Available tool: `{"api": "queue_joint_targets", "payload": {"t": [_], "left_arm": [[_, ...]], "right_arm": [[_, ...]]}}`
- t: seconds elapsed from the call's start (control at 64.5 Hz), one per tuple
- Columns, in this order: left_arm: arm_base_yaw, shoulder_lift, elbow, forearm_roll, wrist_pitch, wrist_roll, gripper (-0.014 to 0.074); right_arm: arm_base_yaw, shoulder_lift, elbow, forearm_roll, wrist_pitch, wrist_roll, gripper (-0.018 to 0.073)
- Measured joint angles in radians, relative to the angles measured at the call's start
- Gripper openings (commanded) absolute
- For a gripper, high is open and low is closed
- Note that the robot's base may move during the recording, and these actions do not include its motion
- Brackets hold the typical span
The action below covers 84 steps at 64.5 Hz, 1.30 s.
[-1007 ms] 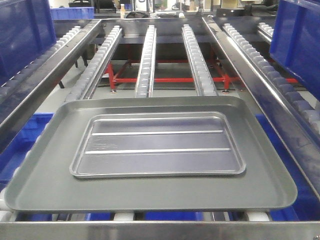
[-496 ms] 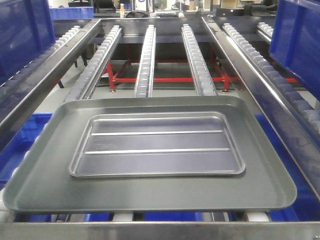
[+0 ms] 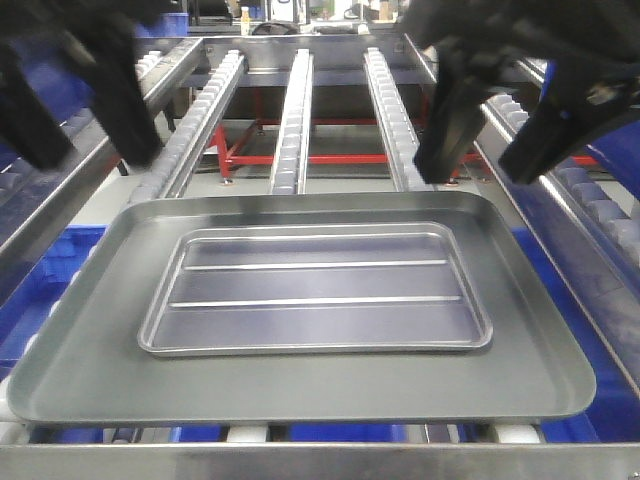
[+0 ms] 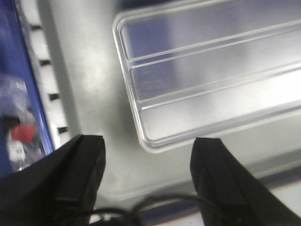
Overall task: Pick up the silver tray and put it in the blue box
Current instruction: 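Lower both grippers onto opposite short edges of the small silver tray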
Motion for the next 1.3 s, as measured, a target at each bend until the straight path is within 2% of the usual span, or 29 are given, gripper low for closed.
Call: {"api": "queue_joint_targets", "payload": {"t": [0.155, 0.325, 0.62, 0.976, 1.301], "left_arm": [[0.0, 0.115, -0.019, 0.002, -0.004, -0.074, 0.0307], [0.0, 0.184, -0.02, 0.005, -0.03, -0.097, 0.0305], [0.0, 0.231, -0.022, 0.032, -0.081, -0.154, 0.0305], [0.036, 0.286, -0.024, 0.047, -0.13, -0.162, 0.0305], [0.036, 0.344, -0.024, 0.049, -0.159, -0.162, 0.0305]], "right_arm": [[0.0, 0.099, -0.102, -0.164, 0.098, 0.174, 0.0508], [0.0, 0.161, -0.123, -0.221, 0.09, 0.27, 0.0508], [0.0, 0.26, -0.125, -0.223, 0.08, 0.293, 0.0508], [0.0, 0.353, -0.127, -0.223, 0.035, 0.295, 0.0508], [-0.006, 0.384, -0.129, -0.223, -0.001, 0.295, 0.0508]]}}
